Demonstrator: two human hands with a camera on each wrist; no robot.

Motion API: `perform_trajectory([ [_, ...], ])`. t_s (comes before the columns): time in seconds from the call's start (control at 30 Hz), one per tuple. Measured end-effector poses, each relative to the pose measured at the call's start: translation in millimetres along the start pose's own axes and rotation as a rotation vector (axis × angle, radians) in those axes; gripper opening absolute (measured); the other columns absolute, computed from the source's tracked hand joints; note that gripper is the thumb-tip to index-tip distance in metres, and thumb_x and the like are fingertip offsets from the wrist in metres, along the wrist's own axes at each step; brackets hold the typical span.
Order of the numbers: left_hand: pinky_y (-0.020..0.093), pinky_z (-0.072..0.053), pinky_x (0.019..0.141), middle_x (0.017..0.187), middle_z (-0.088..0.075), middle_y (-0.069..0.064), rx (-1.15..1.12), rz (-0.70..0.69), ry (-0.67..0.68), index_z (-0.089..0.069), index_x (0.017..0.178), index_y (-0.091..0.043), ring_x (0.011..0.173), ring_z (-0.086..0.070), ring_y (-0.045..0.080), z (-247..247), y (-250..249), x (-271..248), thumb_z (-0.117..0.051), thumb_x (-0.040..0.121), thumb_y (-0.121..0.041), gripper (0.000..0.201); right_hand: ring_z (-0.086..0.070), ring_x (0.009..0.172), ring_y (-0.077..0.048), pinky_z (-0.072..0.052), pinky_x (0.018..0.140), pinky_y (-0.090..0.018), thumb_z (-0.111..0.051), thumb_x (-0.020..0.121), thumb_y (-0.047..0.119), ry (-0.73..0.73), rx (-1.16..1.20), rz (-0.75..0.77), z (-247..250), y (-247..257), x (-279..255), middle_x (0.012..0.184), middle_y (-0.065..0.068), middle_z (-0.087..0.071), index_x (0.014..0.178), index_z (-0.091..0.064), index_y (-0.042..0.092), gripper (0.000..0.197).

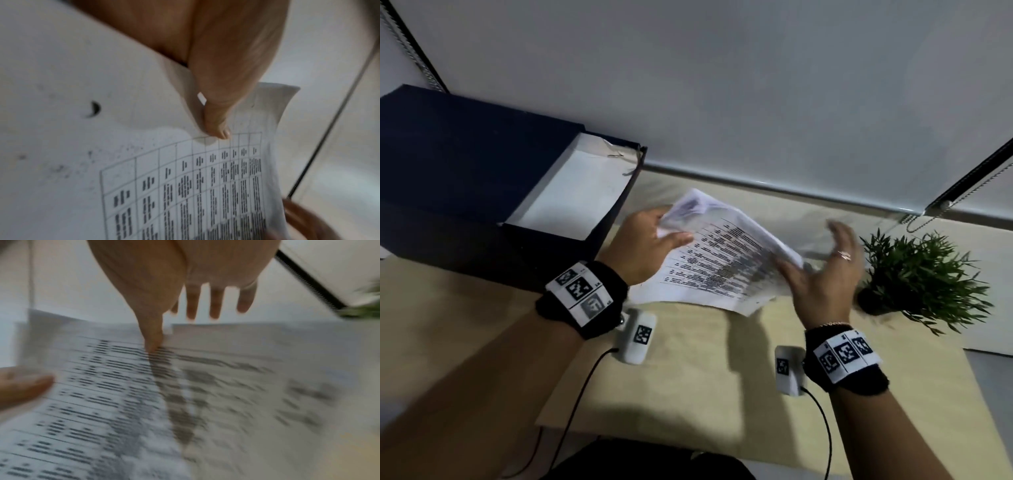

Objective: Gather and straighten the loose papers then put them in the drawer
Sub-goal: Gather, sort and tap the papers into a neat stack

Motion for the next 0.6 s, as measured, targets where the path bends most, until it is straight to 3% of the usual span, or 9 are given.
perform_trajectory([
  [0.07, 0.008, -0.046, 0.070, 0.086, -0.069, -0.014, -0.082, 0.098, -0.047, -0.069, 0.100, -0.024, 0.072, -0.064, -0.008, 6, 24, -10, -0.077, 0.080, -0.020, 0.021, -0.032, 0.141, -0.020, -0.024, 0.120, -0.039, -0.087, 0.060, 0.043, -0.029, 0.185, -0.228, -3, -60, -15, 0.151, -0.008, -0.031, 0.150, -0.024, 0.012, 0.114],
  [0.13, 0.020, -0.052, 0.079, 0.089, -0.073, -0.011, -0.285, 0.184, -0.059, -0.072, 0.089, -0.029, 0.080, -0.069, -0.001, 4, 43, -20, -0.076, 0.081, -0.015, 0.017, -0.039, 0.138, -0.015, -0.029, 0.118, -0.038, -0.088, 0.065, 0.027, 0.050, 0.562, -0.425, -26, -97, -26, 0.149, -0.005, -0.039, 0.152, -0.014, 0.012, 0.115],
  [0.2, 0.034, -0.055, 0.087, 0.095, -0.076, -0.007, -0.456, 0.265, -0.056, -0.074, 0.092, -0.040, 0.093, -0.072, 0.014, -4, 60, -30, -0.072, 0.083, -0.008, 0.034, -0.065, 0.111, -0.017, -0.051, 0.094, -0.040, -0.081, 0.076, 0.005, 0.164, 0.792, -0.545, -44, -104, -33, 0.123, -0.005, -0.066, 0.141, -0.035, 0.006, 0.080],
  [0.27, 0.044, -0.055, 0.092, 0.099, -0.077, -0.005, -0.446, 0.308, -0.121, -0.072, 0.096, -0.042, 0.096, -0.072, 0.019, -5, 74, -35, -0.075, 0.081, -0.020, 0.027, -0.072, 0.067, -0.016, -0.054, 0.066, -0.037, -0.077, 0.079, 0.002, 0.242, 0.720, -0.536, -47, -95, -29, 0.080, -0.005, -0.075, 0.105, -0.061, -0.001, 0.031],
  [0.3, 0.044, -0.055, 0.091, 0.096, -0.076, -0.011, -0.391, 0.307, -0.167, -0.071, 0.095, -0.045, 0.094, -0.072, 0.014, -2, 78, -36, -0.078, 0.078, -0.028, 0.025, -0.069, 0.058, -0.017, -0.054, 0.061, -0.036, -0.078, 0.077, 0.002, 0.252, 0.677, -0.508, -46, -91, -25, 0.072, -0.009, -0.074, 0.094, -0.066, -0.003, 0.022],
  [0.37, 0.030, -0.056, 0.083, 0.081, -0.072, -0.028, -0.279, 0.325, -0.251, -0.071, 0.086, -0.050, 0.081, -0.068, -0.008, 2, 81, -43, -0.080, 0.077, -0.029, 0.024, -0.069, 0.070, -0.017, -0.058, 0.067, -0.033, -0.081, 0.072, -0.003, 0.207, 0.697, -0.449, -43, -85, -18, 0.087, -0.013, -0.074, 0.098, -0.071, -0.004, 0.028],
  [0.47, 0.019, -0.051, 0.078, 0.086, -0.070, -0.021, -0.210, 0.347, -0.382, -0.069, 0.101, -0.021, 0.081, -0.065, -0.007, 6, 91, -61, -0.082, 0.074, -0.032, 0.032, -0.067, 0.081, -0.013, -0.057, 0.075, -0.027, -0.084, 0.069, -0.001, 0.153, 0.630, -0.429, -47, -91, -28, 0.102, -0.013, -0.073, 0.102, -0.073, 0.003, 0.036],
  [0.53, 0.023, -0.050, 0.083, 0.094, -0.067, -0.015, -0.112, 0.450, -0.328, -0.061, 0.104, -0.019, 0.087, -0.063, 0.001, -3, 110, -74, -0.082, 0.070, -0.043, 0.046, -0.064, 0.073, 0.004, -0.053, 0.068, -0.013, -0.086, 0.067, 0.001, 0.201, 0.491, -0.459, -56, -95, -48, 0.103, -0.009, -0.072, 0.100, -0.071, 0.012, 0.038],
  [0.6, 0.010, -0.046, 0.078, 0.085, -0.069, -0.025, -0.153, 0.455, -0.206, -0.062, 0.093, -0.019, 0.082, -0.062, -0.010, -21, 121, -82, -0.080, 0.073, -0.035, 0.031, -0.061, 0.066, 0.016, -0.049, 0.064, -0.005, -0.085, 0.066, -0.002, 0.255, 0.503, -0.477, -65, -92, -65, 0.098, -0.008, -0.072, 0.102, -0.068, 0.012, 0.042],
])
Point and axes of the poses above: each hand's wrist, its own x-axis towards the middle knuckle, its own z-axis out of the back of the hand, y = z × x, the point moved 10 cm from there along x, towards the middle knuckle
